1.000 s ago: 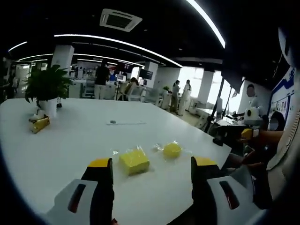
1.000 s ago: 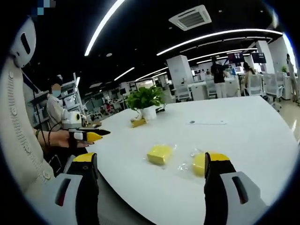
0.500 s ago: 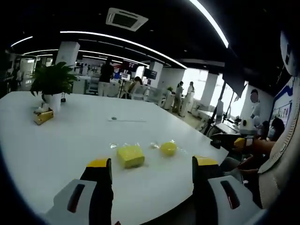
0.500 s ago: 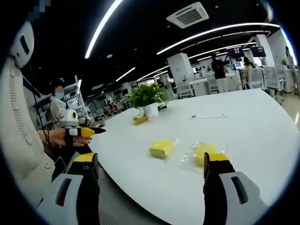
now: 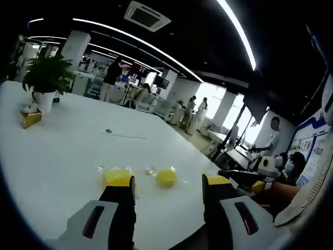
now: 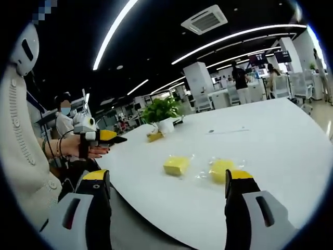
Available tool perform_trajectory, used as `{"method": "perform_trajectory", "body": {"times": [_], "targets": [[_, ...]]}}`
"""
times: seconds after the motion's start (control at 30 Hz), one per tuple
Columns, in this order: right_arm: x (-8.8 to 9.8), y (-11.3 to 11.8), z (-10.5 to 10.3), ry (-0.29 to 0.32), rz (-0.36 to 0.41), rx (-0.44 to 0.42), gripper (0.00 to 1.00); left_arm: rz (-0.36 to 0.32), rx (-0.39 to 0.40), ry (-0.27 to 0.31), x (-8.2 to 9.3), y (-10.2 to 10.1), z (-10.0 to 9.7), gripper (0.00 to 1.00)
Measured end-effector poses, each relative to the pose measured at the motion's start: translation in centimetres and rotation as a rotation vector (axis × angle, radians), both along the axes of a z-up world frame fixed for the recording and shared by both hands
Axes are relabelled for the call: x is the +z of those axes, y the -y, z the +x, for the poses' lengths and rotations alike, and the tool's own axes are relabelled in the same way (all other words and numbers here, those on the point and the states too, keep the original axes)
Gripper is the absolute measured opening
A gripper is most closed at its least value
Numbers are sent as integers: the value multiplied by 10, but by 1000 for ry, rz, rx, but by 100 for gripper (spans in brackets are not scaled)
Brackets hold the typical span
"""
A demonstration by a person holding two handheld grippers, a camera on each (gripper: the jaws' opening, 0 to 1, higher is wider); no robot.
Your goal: Compare the silicone blocks by pressing each to a similar depth, holding the contact briefly, and releasing to observe deformation and rebound differences across the visible hardness samples.
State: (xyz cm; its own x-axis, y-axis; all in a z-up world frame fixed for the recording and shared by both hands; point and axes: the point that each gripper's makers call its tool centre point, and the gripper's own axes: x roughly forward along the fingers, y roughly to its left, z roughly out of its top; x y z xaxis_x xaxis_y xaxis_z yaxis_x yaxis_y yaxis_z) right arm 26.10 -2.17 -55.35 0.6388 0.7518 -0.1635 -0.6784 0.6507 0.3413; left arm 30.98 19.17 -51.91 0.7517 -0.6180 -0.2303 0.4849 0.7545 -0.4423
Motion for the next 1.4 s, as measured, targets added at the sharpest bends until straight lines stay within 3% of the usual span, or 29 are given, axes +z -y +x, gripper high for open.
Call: {"method": "perform_trajectory", "body": {"times": [0.27,0.43,0.6,0.77,0.87,1.0,1.2,1.4], "targets": [[-2,9,8,-12,15,11,84,-62,-45,-62,4,38,31,44],[-5,11,17,-17,12,28,83,-252,19,-180,4,50,68,48],[-11,13,28,-37,17,40,82,-299,50,-259,-11,60,98,47],[-16,14,37,-52,22,43,81,-247,42,-336,-44,79,124,50],[-23,15,40,-92,33,44,79,-303,44,-437,-64,94,133,53],[-32,12,41,-121,21,59,79,-393,123,-574,-97,106,153,59],[-39,16,47,-149,24,40,78,-383,174,-650,-136,115,175,62],[-47,24,55,-180,22,22,75,-430,248,-715,-165,119,188,62]]}}
